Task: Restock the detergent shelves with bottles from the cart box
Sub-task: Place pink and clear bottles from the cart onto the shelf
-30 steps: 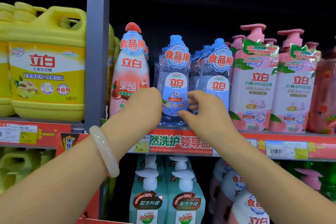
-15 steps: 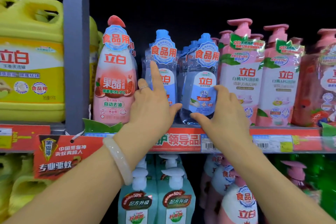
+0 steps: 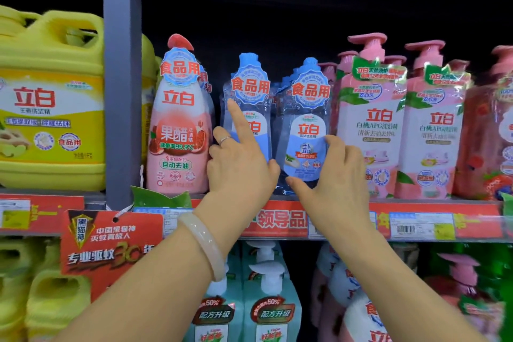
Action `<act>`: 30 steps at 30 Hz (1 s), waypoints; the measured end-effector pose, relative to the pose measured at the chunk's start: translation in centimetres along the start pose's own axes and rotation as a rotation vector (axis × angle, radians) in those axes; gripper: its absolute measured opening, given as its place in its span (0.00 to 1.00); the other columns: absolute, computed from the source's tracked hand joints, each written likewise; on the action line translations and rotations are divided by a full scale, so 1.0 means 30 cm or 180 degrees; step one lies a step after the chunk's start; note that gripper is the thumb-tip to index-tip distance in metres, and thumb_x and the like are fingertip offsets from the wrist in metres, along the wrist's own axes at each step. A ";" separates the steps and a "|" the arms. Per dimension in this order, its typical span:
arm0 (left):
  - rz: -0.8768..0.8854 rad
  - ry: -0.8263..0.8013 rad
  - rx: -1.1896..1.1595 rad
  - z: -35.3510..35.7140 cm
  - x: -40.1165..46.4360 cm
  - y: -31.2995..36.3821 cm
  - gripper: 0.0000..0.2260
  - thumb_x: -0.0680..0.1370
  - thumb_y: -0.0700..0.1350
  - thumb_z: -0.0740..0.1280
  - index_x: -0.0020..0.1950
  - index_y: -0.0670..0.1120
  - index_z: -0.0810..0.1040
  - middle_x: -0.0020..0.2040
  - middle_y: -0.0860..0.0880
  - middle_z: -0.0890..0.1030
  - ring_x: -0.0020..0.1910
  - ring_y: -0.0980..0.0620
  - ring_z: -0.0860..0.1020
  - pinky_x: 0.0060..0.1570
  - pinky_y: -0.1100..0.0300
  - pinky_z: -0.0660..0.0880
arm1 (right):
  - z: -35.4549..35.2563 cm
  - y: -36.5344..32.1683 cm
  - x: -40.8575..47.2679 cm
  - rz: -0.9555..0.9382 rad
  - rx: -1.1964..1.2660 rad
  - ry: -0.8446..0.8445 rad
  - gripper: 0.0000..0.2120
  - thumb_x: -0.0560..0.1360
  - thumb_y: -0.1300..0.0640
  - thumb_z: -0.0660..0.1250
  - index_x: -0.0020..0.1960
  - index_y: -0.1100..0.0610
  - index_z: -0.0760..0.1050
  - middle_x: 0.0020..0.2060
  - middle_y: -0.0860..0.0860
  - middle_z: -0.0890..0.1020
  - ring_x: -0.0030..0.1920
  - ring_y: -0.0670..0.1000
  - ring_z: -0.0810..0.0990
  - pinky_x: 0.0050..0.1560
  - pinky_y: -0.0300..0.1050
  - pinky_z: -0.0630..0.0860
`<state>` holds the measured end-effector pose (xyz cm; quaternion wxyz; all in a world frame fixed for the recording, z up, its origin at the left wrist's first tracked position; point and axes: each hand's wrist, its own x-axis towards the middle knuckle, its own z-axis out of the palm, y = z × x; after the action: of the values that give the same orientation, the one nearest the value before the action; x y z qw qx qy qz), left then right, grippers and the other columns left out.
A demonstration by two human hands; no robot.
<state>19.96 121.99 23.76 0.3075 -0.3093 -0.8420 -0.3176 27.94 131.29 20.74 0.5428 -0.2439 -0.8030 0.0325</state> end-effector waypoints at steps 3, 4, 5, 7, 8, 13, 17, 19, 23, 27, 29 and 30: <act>-0.0076 -0.0064 -0.0077 0.000 -0.002 0.006 0.49 0.75 0.55 0.66 0.74 0.42 0.28 0.73 0.33 0.53 0.64 0.36 0.69 0.59 0.50 0.69 | -0.004 0.004 0.004 -0.0059 0.0069 -0.0043 0.40 0.68 0.48 0.74 0.72 0.59 0.58 0.60 0.56 0.68 0.60 0.57 0.65 0.57 0.48 0.65; -0.0079 -0.0094 -0.0125 0.000 -0.005 0.004 0.49 0.75 0.54 0.66 0.74 0.42 0.28 0.75 0.33 0.50 0.66 0.35 0.67 0.62 0.49 0.67 | -0.007 0.006 0.004 -0.0093 0.0122 -0.0050 0.39 0.68 0.48 0.74 0.72 0.59 0.58 0.60 0.57 0.68 0.60 0.57 0.65 0.58 0.47 0.64; -0.0049 -0.0118 -0.0176 -0.001 -0.012 0.000 0.48 0.76 0.52 0.66 0.74 0.41 0.27 0.76 0.33 0.46 0.69 0.35 0.63 0.65 0.49 0.64 | -0.009 0.009 0.002 -0.0140 0.0200 -0.0047 0.38 0.69 0.49 0.73 0.72 0.60 0.59 0.61 0.57 0.68 0.61 0.57 0.65 0.59 0.47 0.63; 0.0110 -0.0126 -0.0221 -0.006 -0.044 -0.012 0.47 0.77 0.52 0.65 0.74 0.40 0.29 0.76 0.35 0.39 0.75 0.37 0.53 0.71 0.51 0.57 | -0.012 0.019 -0.009 -0.0299 0.0430 0.0065 0.33 0.69 0.52 0.72 0.69 0.62 0.64 0.62 0.58 0.69 0.62 0.58 0.66 0.62 0.48 0.63; 0.0264 -0.0073 -0.0224 -0.007 -0.068 -0.023 0.46 0.77 0.51 0.65 0.74 0.40 0.30 0.76 0.36 0.38 0.76 0.39 0.48 0.73 0.51 0.54 | -0.016 0.022 -0.017 -0.0417 0.0571 0.0183 0.30 0.70 0.53 0.71 0.67 0.62 0.67 0.62 0.59 0.70 0.62 0.58 0.67 0.62 0.49 0.64; 0.0722 0.0655 -0.0158 0.011 -0.191 -0.129 0.34 0.70 0.46 0.66 0.73 0.37 0.62 0.73 0.32 0.61 0.71 0.32 0.63 0.65 0.39 0.64 | 0.001 -0.026 -0.110 -0.1100 0.1130 0.0269 0.18 0.70 0.51 0.61 0.56 0.59 0.74 0.57 0.57 0.74 0.60 0.55 0.68 0.60 0.45 0.63; 0.0714 0.0337 0.0146 0.008 -0.230 -0.179 0.28 0.73 0.48 0.58 0.69 0.33 0.69 0.67 0.33 0.71 0.64 0.33 0.73 0.60 0.41 0.70 | 0.047 -0.086 -0.141 -0.1160 0.1194 -0.0081 0.22 0.71 0.52 0.58 0.62 0.60 0.70 0.61 0.59 0.74 0.64 0.61 0.71 0.63 0.49 0.63; 0.0664 0.0218 0.0089 -0.003 -0.216 -0.175 0.26 0.77 0.44 0.61 0.72 0.33 0.64 0.70 0.34 0.67 0.68 0.37 0.69 0.67 0.49 0.66 | 0.030 -0.115 -0.096 -0.0918 0.1509 -0.0279 0.21 0.73 0.56 0.60 0.64 0.63 0.70 0.62 0.60 0.75 0.63 0.61 0.72 0.64 0.50 0.64; 0.0346 -0.0170 -0.0446 -0.033 -0.152 -0.155 0.27 0.78 0.38 0.61 0.75 0.38 0.57 0.72 0.40 0.65 0.70 0.41 0.66 0.67 0.50 0.64 | -0.013 -0.168 0.047 -0.0319 0.1704 -0.0927 0.18 0.78 0.57 0.62 0.65 0.59 0.65 0.61 0.56 0.75 0.54 0.60 0.77 0.55 0.54 0.73; 0.0266 -0.0465 -0.0422 -0.037 -0.114 -0.158 0.21 0.77 0.37 0.59 0.71 0.40 0.65 0.66 0.41 0.70 0.64 0.42 0.69 0.62 0.50 0.67 | -0.018 -0.201 0.082 -0.0083 0.1149 -0.1419 0.19 0.77 0.53 0.64 0.62 0.60 0.65 0.58 0.57 0.76 0.53 0.59 0.78 0.47 0.47 0.72; 0.0206 -0.0572 -0.0364 -0.040 -0.107 -0.157 0.23 0.78 0.37 0.58 0.73 0.39 0.63 0.67 0.41 0.69 0.65 0.42 0.68 0.64 0.51 0.67 | -0.019 -0.209 0.069 -0.0074 0.1090 -0.1367 0.21 0.77 0.53 0.65 0.64 0.60 0.64 0.60 0.57 0.75 0.58 0.59 0.75 0.48 0.47 0.69; 0.0162 -0.0613 -0.0339 -0.045 -0.104 -0.153 0.23 0.78 0.36 0.58 0.74 0.39 0.61 0.68 0.40 0.69 0.65 0.42 0.68 0.63 0.51 0.67 | -0.022 -0.210 0.062 -0.0080 0.1073 -0.1322 0.21 0.77 0.53 0.65 0.65 0.60 0.65 0.61 0.57 0.75 0.59 0.59 0.74 0.49 0.47 0.68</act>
<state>19.03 117.20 20.76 0.2163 -0.3756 -0.8414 -0.3228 25.73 126.41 24.61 0.3997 -0.1282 -0.8834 0.2084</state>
